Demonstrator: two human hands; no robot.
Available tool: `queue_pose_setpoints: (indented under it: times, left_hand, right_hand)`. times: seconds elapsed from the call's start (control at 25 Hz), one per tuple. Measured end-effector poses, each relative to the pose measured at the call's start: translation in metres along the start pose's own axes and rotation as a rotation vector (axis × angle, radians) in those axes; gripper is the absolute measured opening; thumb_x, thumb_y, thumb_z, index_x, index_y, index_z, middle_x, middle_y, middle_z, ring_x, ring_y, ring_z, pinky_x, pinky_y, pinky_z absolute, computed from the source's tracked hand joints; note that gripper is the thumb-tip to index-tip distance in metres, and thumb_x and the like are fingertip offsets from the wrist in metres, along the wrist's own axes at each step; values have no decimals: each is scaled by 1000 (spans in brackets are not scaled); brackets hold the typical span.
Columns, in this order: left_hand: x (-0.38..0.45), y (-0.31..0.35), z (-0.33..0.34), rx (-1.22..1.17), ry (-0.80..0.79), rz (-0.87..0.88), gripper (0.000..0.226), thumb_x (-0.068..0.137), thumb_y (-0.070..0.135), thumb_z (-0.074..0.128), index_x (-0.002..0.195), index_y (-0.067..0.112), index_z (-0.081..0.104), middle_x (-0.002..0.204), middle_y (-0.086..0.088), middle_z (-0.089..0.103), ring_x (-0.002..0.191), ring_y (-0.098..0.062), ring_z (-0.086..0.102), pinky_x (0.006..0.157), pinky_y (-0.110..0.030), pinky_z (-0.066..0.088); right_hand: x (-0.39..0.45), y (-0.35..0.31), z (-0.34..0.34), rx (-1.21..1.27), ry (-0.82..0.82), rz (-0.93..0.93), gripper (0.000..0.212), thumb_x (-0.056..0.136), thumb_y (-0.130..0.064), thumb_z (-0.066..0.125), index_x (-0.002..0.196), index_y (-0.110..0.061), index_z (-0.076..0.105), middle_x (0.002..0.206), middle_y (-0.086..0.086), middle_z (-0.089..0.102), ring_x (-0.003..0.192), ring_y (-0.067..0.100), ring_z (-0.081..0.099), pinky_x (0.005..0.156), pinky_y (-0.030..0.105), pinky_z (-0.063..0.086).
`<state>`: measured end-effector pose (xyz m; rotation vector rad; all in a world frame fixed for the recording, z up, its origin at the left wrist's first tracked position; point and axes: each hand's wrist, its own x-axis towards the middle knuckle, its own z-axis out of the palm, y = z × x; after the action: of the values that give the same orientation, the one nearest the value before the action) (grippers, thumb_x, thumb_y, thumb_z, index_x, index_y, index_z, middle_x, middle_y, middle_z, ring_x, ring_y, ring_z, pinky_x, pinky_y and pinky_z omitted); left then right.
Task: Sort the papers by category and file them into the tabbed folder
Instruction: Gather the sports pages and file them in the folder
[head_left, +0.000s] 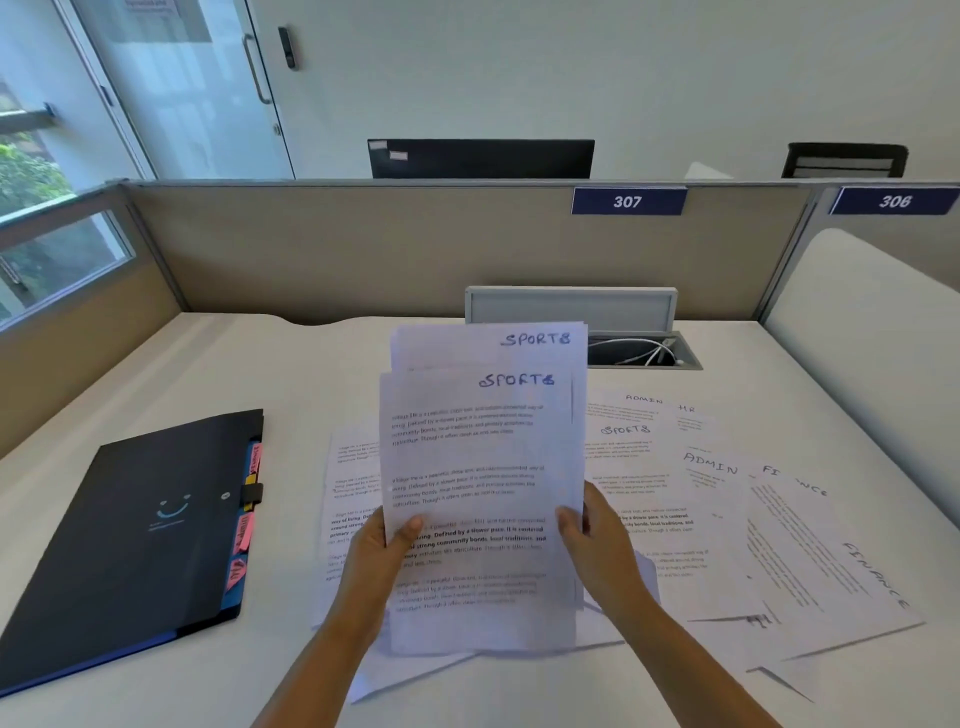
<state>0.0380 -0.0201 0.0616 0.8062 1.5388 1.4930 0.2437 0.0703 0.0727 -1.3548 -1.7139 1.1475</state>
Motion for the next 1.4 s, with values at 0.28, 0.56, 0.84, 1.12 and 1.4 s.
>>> queue_pose_setpoints:
  times: [0.28,0.56,0.84,1.12,1.4]
  left_hand:
    - [1,49,17,-79,52,200,32,70,38,70,100,32,62,100,2,71,93,-24,65,77,-41,54]
    - [3,49,24,-44,80,181,36,67,37,72,99,34,56,100,3,67,89,-17,66,68,-32,57]
    - [2,-16,20,75,117,15,30,86,35,58,113,24,51,108,2,63,104,-24,60,80,-35,52]
    - [11,-27,16,88,191,-92,21,94,11,45,113,17,53,105,-4,60,97,-23,57,80,-33,48]
    - [20,-57,4,54,106,-469,21,95,8,43,112,11,55,115,-17,62,99,-35,60,84,-45,51]
  right_hand:
    - [2,-44,-16,118,144,-202,20,94,-15,45,114,-14,44,105,-2,54,98,19,55,73,16,47]
    - [2,-15,-10,103,46,-154,45,82,-31,49,124,-15,43,121,-1,55,112,16,54,94,35,51]
    - [-4,-1,-15,17,-65,-56,31,92,-11,48,120,-24,43,119,-8,52,105,10,55,84,13,47]
    - [26,56,-91,-175,224,163,34,89,-14,56,122,-8,49,128,12,53,108,27,56,85,29,41]
    - [13,119,-121,-598,199,437,54,82,-38,63,125,-9,48,129,18,53,120,35,48,102,46,35]
